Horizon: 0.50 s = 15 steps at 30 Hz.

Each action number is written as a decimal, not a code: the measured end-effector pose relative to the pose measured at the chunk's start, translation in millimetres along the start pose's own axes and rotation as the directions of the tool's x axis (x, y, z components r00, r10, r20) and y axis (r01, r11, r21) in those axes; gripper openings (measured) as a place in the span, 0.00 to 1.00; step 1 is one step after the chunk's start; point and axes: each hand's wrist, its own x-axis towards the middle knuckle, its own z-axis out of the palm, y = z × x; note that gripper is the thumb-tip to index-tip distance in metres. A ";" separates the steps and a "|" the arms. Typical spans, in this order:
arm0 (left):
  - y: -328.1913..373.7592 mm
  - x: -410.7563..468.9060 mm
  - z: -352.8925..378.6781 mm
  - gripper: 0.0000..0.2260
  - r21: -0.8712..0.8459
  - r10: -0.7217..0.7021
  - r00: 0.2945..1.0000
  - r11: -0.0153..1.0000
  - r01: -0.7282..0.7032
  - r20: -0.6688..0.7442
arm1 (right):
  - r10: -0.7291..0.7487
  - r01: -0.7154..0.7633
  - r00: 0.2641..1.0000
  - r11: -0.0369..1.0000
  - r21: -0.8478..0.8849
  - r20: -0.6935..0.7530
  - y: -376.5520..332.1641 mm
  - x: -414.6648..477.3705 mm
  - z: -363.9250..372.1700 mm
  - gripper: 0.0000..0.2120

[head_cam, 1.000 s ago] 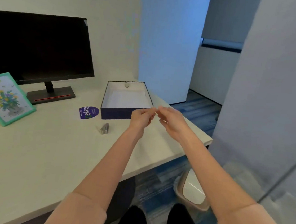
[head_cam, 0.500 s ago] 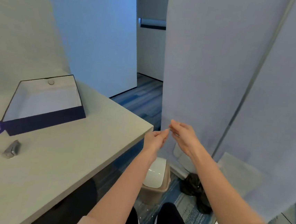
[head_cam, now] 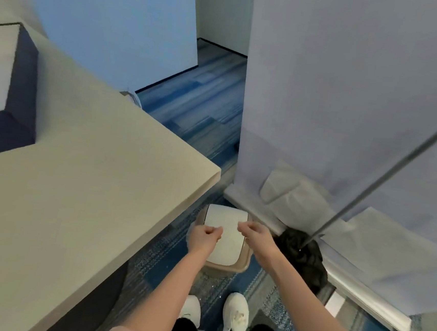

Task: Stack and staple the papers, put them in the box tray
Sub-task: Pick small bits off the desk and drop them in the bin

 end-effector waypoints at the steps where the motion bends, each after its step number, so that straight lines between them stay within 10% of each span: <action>1: -7.6 13.3 3.3 0.08 0.054 0.003 1.000 0.999 -0.003 0.005 | 0.015 -0.015 1.000 0.999 -0.037 0.002 10.0 11.0 2.7 0.07; 15: -66.2 103.8 39.4 0.07 0.740 0.283 0.951 0.614 -0.276 0.121 | -0.126 0.127 0.990 0.668 -0.733 0.058 85.8 99.1 35.5 0.03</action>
